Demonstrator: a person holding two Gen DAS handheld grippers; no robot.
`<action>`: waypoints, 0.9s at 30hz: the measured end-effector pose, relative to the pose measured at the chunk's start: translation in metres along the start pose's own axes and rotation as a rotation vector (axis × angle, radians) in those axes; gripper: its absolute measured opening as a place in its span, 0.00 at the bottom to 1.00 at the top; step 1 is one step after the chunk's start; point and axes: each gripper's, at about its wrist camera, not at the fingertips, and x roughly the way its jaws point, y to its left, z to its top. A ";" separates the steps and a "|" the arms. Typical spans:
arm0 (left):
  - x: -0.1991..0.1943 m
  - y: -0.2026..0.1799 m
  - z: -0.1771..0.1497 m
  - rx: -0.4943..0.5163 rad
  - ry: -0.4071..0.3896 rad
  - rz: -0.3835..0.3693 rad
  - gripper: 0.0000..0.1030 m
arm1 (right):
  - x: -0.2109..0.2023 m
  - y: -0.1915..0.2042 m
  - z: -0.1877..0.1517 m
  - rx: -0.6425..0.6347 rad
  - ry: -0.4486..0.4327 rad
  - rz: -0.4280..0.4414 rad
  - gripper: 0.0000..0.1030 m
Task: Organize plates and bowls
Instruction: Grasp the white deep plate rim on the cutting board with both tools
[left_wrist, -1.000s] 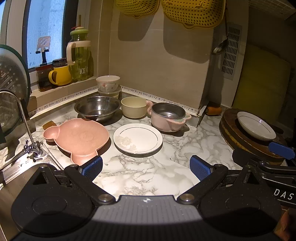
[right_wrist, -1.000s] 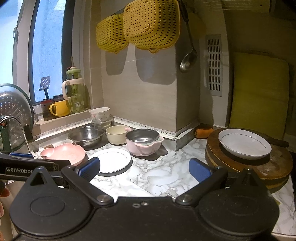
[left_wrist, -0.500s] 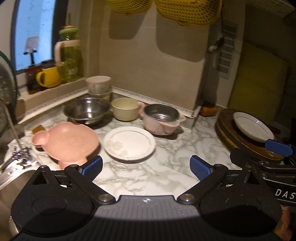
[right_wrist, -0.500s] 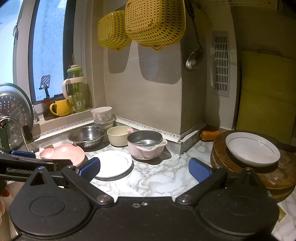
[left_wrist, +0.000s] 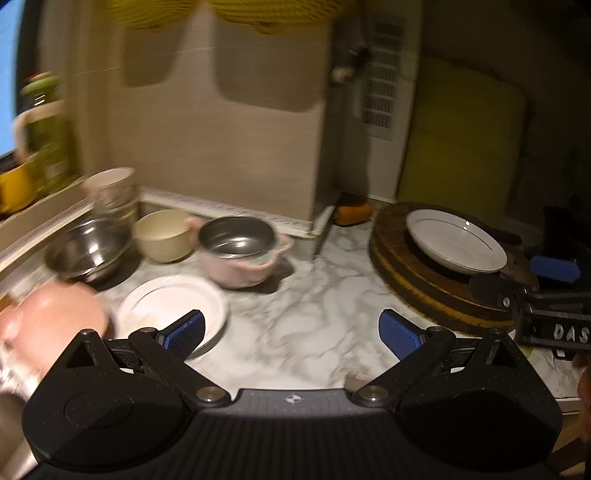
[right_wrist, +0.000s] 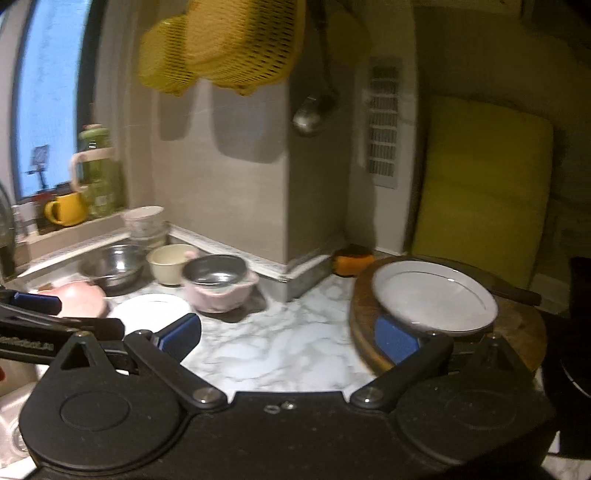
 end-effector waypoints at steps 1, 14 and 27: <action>0.008 -0.008 0.005 0.012 0.003 -0.008 0.98 | 0.006 -0.010 0.003 0.009 0.010 -0.013 0.97; 0.149 -0.108 0.085 0.089 0.128 -0.204 0.82 | 0.104 -0.162 0.028 0.184 0.185 -0.258 0.82; 0.269 -0.143 0.112 0.007 0.369 -0.249 0.40 | 0.179 -0.258 0.014 0.360 0.366 -0.296 0.54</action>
